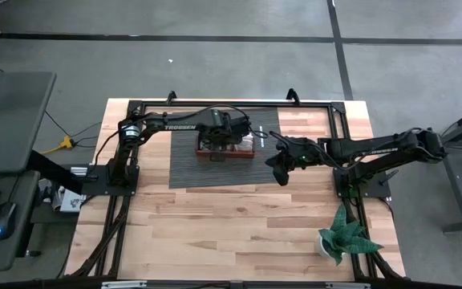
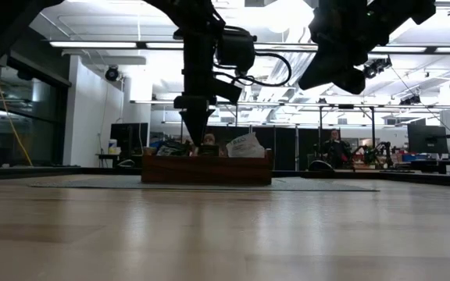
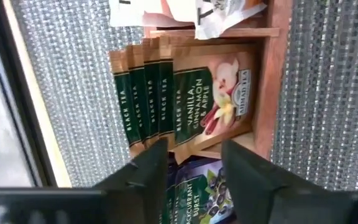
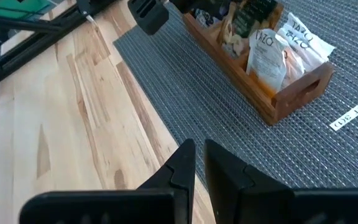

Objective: Pick & Place Tea
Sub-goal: Return to Home Position

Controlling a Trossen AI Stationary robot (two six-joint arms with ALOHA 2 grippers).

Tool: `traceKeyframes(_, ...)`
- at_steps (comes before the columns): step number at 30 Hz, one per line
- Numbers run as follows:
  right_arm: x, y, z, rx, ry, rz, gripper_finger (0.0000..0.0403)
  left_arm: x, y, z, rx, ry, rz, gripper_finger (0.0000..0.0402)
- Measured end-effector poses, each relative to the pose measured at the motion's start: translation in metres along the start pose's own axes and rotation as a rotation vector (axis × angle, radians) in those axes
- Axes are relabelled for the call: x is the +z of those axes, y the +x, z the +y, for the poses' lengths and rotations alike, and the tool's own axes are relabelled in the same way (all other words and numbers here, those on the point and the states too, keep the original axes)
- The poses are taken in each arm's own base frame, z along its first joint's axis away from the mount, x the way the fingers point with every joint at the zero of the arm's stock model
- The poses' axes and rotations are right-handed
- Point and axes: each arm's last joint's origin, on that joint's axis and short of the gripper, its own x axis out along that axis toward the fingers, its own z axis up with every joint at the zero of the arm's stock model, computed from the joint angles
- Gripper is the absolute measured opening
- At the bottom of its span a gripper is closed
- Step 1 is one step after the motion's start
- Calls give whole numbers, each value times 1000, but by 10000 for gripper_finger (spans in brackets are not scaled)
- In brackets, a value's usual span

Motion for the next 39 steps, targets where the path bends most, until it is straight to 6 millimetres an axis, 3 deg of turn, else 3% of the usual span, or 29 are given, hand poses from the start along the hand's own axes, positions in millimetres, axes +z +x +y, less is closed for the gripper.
traceKeyframes(5, 1, -2, 1, 22, -10, -1, 29, 0, 0, 1, 0, -19, -1, 186)
traceKeyframes(10, 4, -17, 3, 88, -85, -24, 27, -8, -17, 20, -147, -176, -131, 184)
traceKeyframes(16, 5, -64, -4, 76, -145, -119, 4, -37, -67, 58, -196, -368, -363, 153)
traceKeyframes(20, 2, -105, -14, 42, -149, -234, 7, -67, -93, 65, -211, -438, -540, 136)
traceKeyframes(25, -14, -154, -35, -19, -121, -358, 3, -108, -99, 45, -248, -540, -744, 123)
traceKeyframes(31, -42, -204, -63, -37, -50, -530, 5, -157, -95, 1, -336, -716, -1003, 115)
traceKeyframes(36, -64, -227, -83, -68, -6, -628, 3, -195, -98, -32, -318, -880, -1175, 115)
traceKeyframes(39, -71, -226, -87, -100, 2, -591, 2, -213, -97, -46, -309, -960, -1223, 114)
